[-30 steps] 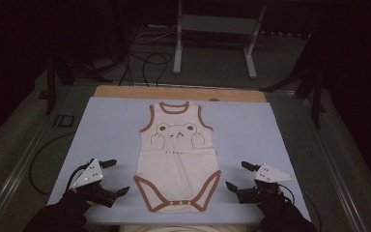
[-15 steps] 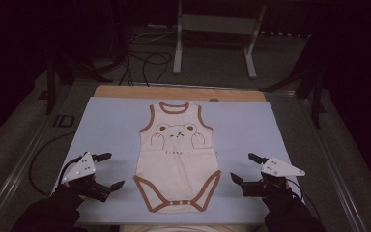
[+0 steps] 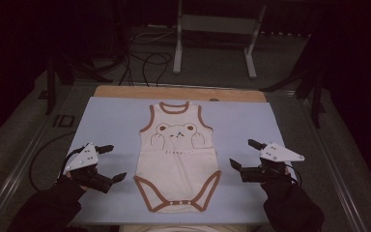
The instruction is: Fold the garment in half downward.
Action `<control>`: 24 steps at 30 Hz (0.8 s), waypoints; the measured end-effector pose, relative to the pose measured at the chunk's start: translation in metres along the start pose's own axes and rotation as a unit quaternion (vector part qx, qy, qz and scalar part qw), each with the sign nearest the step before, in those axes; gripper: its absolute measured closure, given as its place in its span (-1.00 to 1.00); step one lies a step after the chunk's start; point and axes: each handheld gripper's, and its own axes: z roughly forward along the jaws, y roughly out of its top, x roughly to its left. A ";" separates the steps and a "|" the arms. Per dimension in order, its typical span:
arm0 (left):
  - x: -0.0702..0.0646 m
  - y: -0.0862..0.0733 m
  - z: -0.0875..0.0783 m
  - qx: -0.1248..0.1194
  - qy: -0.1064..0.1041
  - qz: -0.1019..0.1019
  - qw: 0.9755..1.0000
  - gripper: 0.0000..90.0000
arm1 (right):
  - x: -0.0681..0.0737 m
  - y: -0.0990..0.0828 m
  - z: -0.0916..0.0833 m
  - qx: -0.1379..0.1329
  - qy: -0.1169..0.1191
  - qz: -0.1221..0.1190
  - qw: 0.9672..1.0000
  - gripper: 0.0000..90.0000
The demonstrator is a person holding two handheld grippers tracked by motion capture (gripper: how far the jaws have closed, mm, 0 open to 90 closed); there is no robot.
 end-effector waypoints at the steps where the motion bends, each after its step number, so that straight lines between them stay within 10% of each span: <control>1: 0.000 0.000 0.000 0.000 0.000 0.000 1.000 -1.00 | -0.001 0.001 0.002 0.000 0.000 0.000 1.000 -0.80; 24: 0.025 0.029 0.029 0.023 -0.014 -0.004 1.000 -1.00 | -0.014 0.024 0.048 0.014 0.026 -0.007 1.000 -0.80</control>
